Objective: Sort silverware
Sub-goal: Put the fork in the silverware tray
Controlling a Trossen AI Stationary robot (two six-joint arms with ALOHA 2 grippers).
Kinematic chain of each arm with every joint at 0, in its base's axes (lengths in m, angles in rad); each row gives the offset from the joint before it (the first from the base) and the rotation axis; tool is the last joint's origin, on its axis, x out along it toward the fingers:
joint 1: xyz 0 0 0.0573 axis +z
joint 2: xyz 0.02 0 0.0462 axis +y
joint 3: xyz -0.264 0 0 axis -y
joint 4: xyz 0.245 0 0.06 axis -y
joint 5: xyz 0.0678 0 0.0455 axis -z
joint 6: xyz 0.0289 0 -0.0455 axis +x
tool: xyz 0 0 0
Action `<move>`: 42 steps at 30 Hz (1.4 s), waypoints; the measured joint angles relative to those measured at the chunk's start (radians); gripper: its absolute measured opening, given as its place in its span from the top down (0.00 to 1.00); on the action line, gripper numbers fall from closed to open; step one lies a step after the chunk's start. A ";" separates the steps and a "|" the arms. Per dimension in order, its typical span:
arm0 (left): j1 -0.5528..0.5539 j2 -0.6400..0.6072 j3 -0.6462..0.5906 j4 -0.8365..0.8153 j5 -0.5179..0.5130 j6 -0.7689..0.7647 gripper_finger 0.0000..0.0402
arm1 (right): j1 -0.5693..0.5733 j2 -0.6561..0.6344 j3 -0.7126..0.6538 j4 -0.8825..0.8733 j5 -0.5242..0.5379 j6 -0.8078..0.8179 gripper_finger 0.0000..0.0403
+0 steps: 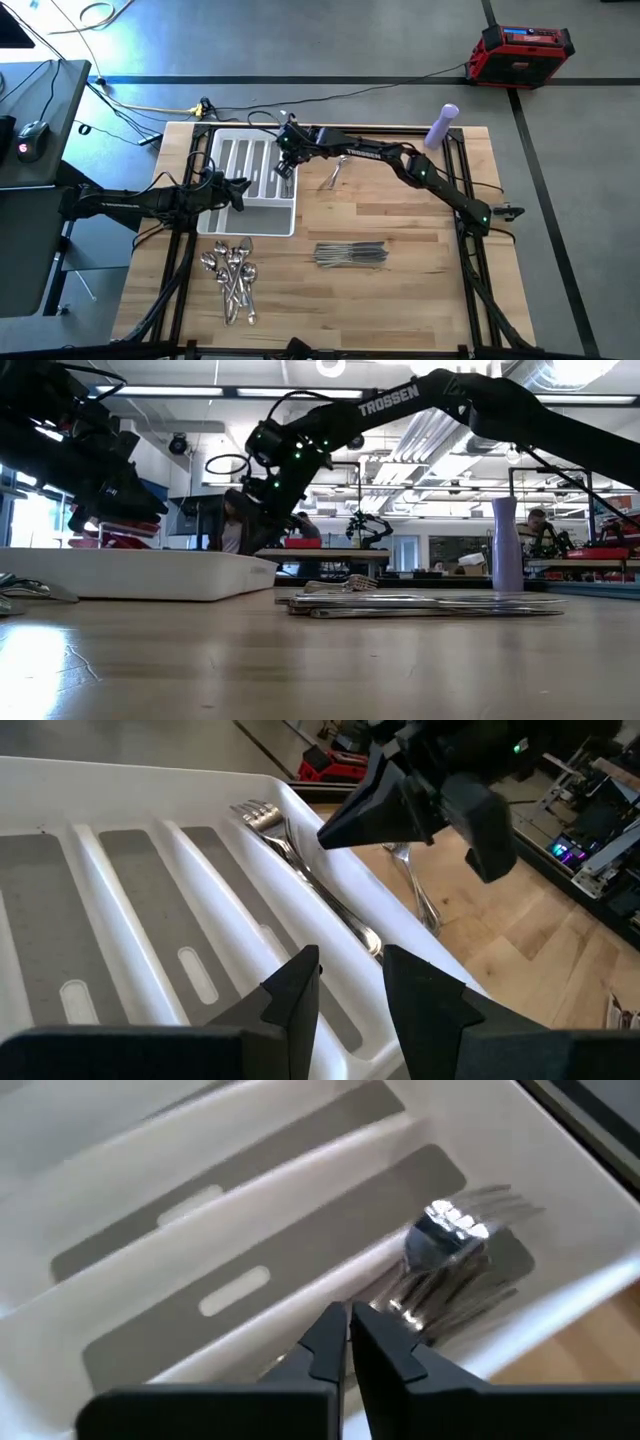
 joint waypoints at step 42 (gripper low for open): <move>0.000 0.000 0.000 -0.009 0.001 0.000 0.76 | -0.015 0.049 0.004 0.084 -0.075 0.066 1.00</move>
